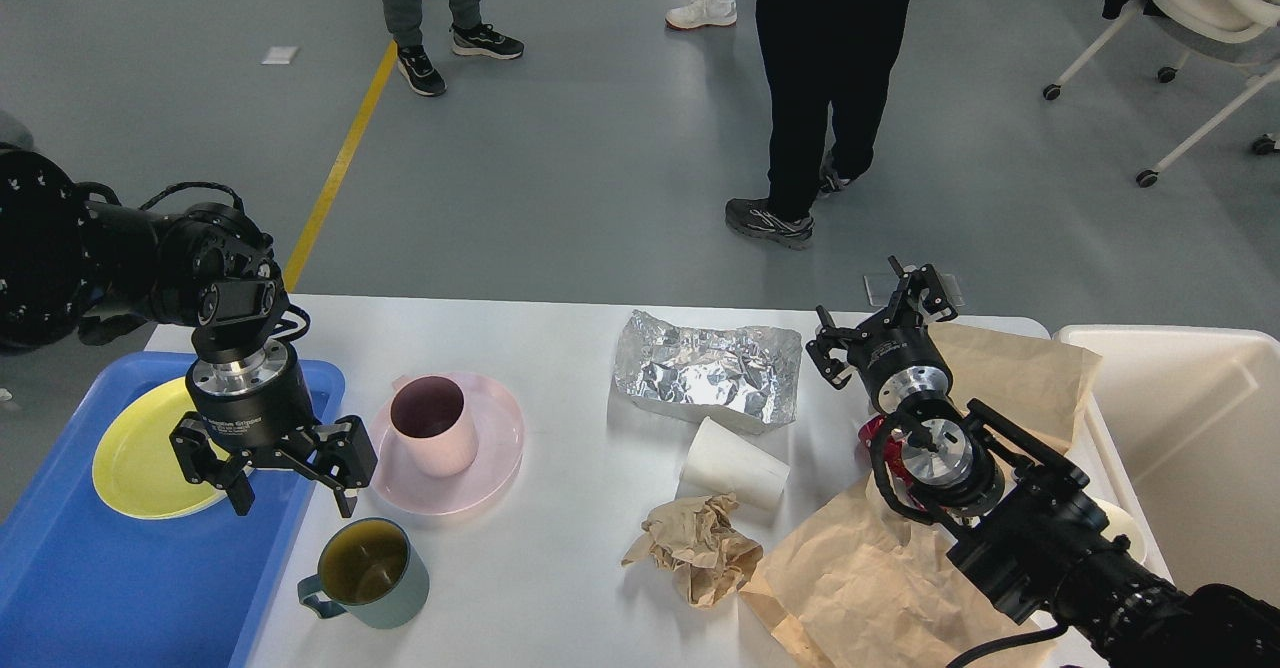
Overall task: Tidy desktop
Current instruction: 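Move the left gripper down over the green mug handle, then grasp the green mug with the left gripper and lift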
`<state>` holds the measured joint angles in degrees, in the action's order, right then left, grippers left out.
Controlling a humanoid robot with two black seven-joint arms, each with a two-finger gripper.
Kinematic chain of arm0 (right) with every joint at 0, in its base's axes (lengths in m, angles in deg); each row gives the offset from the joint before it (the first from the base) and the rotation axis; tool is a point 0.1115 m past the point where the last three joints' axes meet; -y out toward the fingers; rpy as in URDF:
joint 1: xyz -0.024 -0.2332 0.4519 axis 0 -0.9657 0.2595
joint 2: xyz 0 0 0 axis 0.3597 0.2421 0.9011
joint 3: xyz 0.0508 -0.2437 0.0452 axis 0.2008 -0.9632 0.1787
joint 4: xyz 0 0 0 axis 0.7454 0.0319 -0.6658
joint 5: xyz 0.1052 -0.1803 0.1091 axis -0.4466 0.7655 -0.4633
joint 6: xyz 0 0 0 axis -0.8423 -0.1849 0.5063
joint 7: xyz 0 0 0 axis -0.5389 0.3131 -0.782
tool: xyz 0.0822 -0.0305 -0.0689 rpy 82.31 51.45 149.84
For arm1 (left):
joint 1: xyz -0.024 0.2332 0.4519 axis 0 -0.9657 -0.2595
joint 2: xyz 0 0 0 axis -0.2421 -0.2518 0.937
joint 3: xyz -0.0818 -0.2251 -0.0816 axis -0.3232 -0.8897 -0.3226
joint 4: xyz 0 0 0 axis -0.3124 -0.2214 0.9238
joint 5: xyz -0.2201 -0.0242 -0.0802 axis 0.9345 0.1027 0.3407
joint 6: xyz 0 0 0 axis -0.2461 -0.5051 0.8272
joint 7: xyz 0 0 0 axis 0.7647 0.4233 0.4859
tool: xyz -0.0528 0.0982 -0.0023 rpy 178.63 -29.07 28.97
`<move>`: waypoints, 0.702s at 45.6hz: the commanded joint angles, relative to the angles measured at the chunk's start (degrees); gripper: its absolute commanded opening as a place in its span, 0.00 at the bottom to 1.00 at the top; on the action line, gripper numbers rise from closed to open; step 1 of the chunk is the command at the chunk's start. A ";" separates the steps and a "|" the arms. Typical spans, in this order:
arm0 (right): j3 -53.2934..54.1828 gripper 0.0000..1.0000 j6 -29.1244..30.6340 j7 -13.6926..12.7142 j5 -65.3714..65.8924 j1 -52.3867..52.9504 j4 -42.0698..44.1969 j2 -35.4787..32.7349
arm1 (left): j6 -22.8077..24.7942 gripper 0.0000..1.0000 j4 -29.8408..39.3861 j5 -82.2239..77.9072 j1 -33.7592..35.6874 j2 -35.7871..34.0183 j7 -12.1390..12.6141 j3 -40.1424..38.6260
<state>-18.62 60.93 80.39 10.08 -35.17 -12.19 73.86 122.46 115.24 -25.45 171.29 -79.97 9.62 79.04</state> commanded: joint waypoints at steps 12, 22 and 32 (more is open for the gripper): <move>0.00 1.00 0.00 0.01 0.00 0.00 -0.01 -0.06 | 0.00 0.96 -3.35 0.06 -3.89 2.48 0.39 -0.35; 0.00 1.00 0.00 0.01 0.00 0.00 -0.02 0.02 | 0.00 0.95 -5.19 0.06 -7.05 4.51 1.71 -0.44; 0.00 1.00 0.00 0.01 0.00 0.00 -0.02 0.02 | 0.00 0.90 -7.47 -0.03 -8.46 4.68 1.89 0.09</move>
<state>-18.62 60.93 80.39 10.08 -35.17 -12.21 73.87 122.47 108.53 -25.41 163.08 -75.41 11.46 78.88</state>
